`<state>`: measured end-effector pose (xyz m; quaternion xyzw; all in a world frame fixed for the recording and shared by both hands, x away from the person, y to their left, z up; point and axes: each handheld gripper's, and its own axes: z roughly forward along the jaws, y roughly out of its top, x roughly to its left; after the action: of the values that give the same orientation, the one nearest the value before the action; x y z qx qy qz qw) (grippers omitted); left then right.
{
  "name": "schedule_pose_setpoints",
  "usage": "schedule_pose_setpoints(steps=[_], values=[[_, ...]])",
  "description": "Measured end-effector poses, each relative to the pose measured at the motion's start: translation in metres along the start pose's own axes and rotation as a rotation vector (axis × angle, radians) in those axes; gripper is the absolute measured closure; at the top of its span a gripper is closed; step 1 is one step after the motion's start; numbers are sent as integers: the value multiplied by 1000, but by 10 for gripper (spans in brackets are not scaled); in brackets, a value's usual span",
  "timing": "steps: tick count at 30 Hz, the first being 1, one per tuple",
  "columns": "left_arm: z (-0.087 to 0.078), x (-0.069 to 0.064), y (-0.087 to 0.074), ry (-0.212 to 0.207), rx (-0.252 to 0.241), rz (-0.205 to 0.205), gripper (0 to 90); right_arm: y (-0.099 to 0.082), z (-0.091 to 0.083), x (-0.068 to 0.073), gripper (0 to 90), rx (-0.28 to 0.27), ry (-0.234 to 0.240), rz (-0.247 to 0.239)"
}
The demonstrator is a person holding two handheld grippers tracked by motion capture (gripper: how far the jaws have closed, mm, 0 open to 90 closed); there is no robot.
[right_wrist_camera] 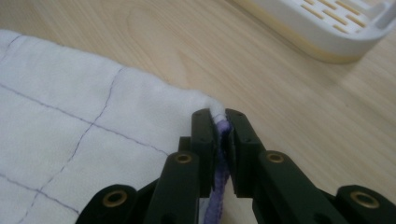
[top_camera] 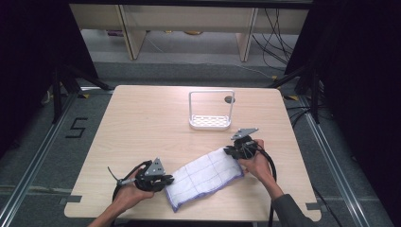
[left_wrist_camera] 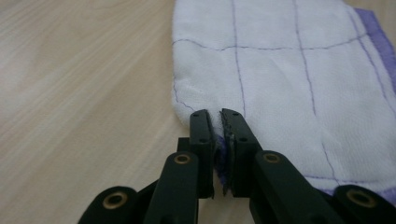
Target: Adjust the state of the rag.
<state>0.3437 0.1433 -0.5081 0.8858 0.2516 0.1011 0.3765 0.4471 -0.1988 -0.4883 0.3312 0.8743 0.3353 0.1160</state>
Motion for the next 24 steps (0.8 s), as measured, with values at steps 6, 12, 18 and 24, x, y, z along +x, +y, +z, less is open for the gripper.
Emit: schedule_pose_setpoints(steps=[6, 12, 18, 24], values=[[-4, -19, -2, -39, -2, 26, 827, 22, 16, -5, 828, 9, 39, -30], [0, -32, -1, -66, -39, 7, 826, 50, 35, -6, 826, 8, 78, -45], [7, -48, 5, -71, -50, 30, 826, 68, 49, -7, 826, 42, 100, -81], [23, -63, 19, -78, -56, 73, 826, 78, 61, -10, 825, 61, 130, -77]])
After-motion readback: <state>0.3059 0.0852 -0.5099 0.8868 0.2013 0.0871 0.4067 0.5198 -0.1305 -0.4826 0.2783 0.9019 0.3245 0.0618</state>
